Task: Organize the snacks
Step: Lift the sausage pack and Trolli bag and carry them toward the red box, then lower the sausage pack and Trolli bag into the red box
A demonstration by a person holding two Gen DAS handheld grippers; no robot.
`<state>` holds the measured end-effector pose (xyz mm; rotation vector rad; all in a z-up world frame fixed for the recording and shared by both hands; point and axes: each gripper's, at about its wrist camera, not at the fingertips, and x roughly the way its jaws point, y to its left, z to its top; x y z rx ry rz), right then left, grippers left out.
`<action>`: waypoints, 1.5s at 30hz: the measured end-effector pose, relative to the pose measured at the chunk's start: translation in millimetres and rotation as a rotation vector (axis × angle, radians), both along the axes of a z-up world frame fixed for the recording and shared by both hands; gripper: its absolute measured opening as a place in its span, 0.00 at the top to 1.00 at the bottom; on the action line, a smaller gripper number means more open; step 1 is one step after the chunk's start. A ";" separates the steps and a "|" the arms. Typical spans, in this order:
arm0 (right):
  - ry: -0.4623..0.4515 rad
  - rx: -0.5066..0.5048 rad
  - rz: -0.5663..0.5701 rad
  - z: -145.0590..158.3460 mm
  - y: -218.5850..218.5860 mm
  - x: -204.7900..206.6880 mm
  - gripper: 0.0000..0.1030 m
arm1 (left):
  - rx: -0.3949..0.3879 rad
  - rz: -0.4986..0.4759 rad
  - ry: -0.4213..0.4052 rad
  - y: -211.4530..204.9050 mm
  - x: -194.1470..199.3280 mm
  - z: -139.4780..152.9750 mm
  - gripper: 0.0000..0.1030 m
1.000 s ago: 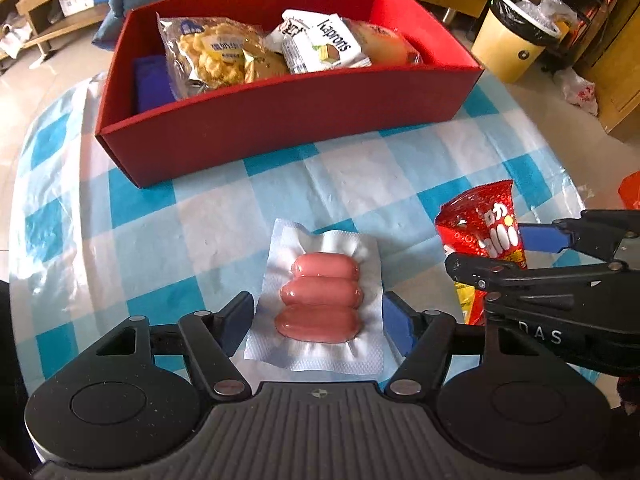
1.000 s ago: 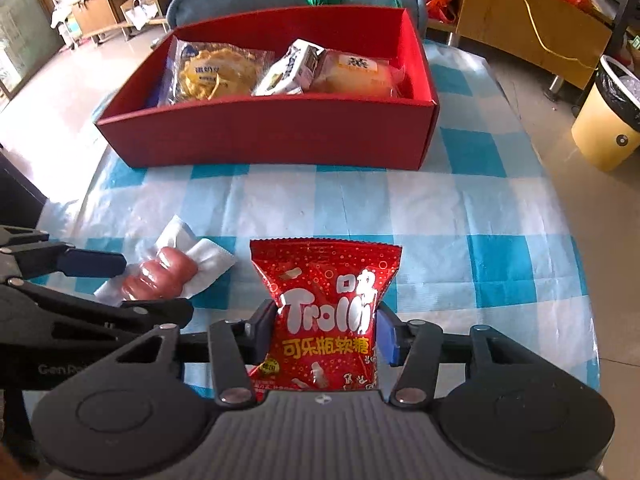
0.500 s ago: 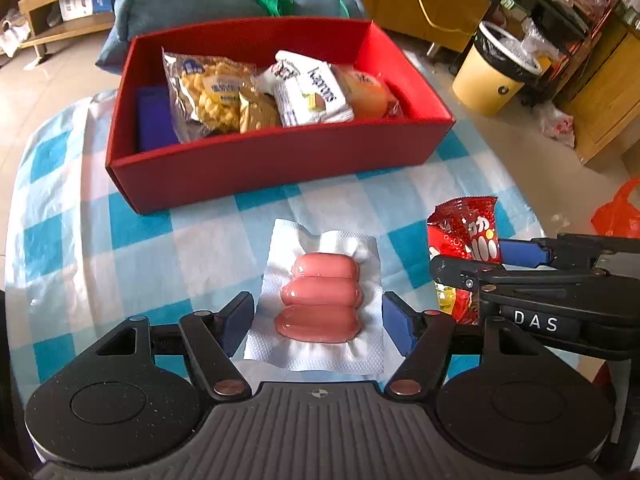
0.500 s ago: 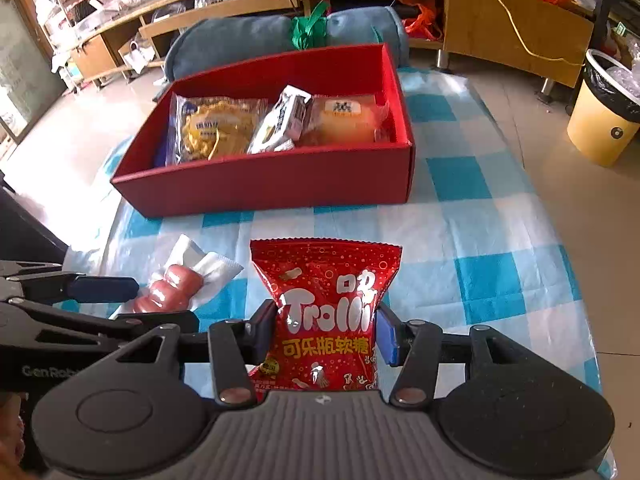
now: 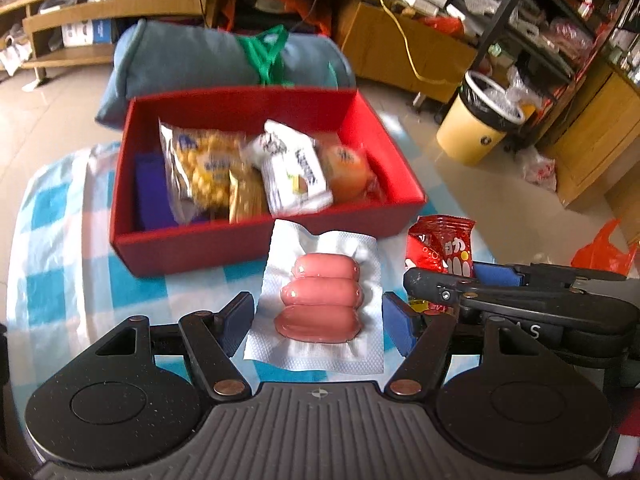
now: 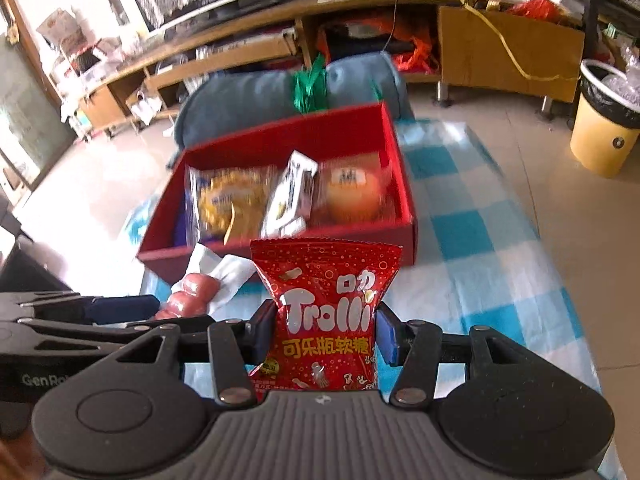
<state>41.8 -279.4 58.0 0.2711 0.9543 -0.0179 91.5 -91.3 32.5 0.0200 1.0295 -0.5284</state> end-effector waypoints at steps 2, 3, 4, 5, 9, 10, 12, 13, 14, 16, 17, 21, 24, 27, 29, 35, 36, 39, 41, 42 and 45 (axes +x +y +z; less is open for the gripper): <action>-0.017 0.006 -0.012 5.7 -2.4 6.5 0.56 | -0.006 0.012 -0.025 -1.9 5.4 6.4 0.27; -0.027 0.009 -0.021 8.7 -3.6 10.5 0.56 | -0.010 0.018 -0.033 -2.1 8.0 8.8 0.27; -0.035 0.011 -0.028 11.6 -5.0 14.9 0.56 | -0.015 0.023 -0.042 -2.7 11.8 11.4 0.27; -0.043 0.014 -0.033 14.4 -6.8 19.9 0.56 | -0.021 0.031 -0.050 -3.6 16.5 14.4 0.27; -0.068 0.016 -0.046 22.2 -11.9 40.4 0.56 | -0.037 0.058 -0.078 -6.2 33.2 22.2 0.27; -0.071 0.017 -0.050 22.8 -13.3 46.6 0.56 | -0.037 0.062 -0.086 -7.1 36.9 23.3 0.27; -0.073 0.022 -0.057 22.3 -16.4 57.4 0.56 | -0.035 0.071 -0.100 -9.8 46.3 23.4 0.27; -0.071 0.024 -0.060 21.2 -17.8 63.6 0.56 | -0.034 0.077 -0.103 -10.9 50.8 23.0 0.27; -0.070 0.024 -0.061 19.9 -18.6 68.5 0.56 | -0.034 0.084 -0.106 -12.4 56.4 21.9 0.27; -0.066 0.019 -0.063 17.1 -20.1 78.7 0.56 | -0.033 0.095 -0.108 -14.1 65.1 19.7 0.27; -0.064 0.017 -0.064 15.5 -21.0 84.1 0.56 | -0.033 0.101 -0.107 -14.3 69.3 18.5 0.27; -0.054 0.015 -0.064 7.0 -24.5 104.3 0.56 | -0.017 0.120 -0.110 -17.9 85.2 12.7 0.27; -0.041 0.013 -0.061 -2.5 -24.6 117.2 0.56 | 0.002 0.135 -0.104 -19.5 94.9 6.1 0.27; -0.020 0.008 -0.056 -13.8 -23.9 128.5 0.56 | 0.027 0.147 -0.094 -20.2 104.4 -2.8 0.27; -0.007 0.000 -0.053 -21.1 -22.7 134.9 0.56 | 0.042 0.155 -0.087 -19.7 110.1 -9.1 0.27; 0.023 -0.045 -0.042 -35.2 -16.8 149.0 0.56 | 0.107 0.168 -0.077 -20.5 120.3 -28.0 0.27; 0.029 -0.055 -0.040 -37.4 -15.4 150.5 0.56 | 0.115 0.169 -0.073 -20.6 121.5 -30.8 0.27; 0.041 -0.066 -0.037 -43.9 -13.0 154.4 0.56 | 0.135 0.172 -0.066 -20.6 123.3 -36.9 0.27; 0.042 -0.077 -0.031 -45.3 -11.2 156.2 0.56 | 0.150 0.174 -0.074 -20.6 122.9 -37.6 0.27; 0.039 -0.084 -0.028 -45.1 -10.0 156.6 0.56 | 0.153 0.176 -0.077 -20.4 123.2 -37.7 0.27; 0.037 -0.094 -0.023 -45.8 -8.4 157.4 0.56 | 0.156 0.184 -0.075 -19.4 125.2 -38.8 0.27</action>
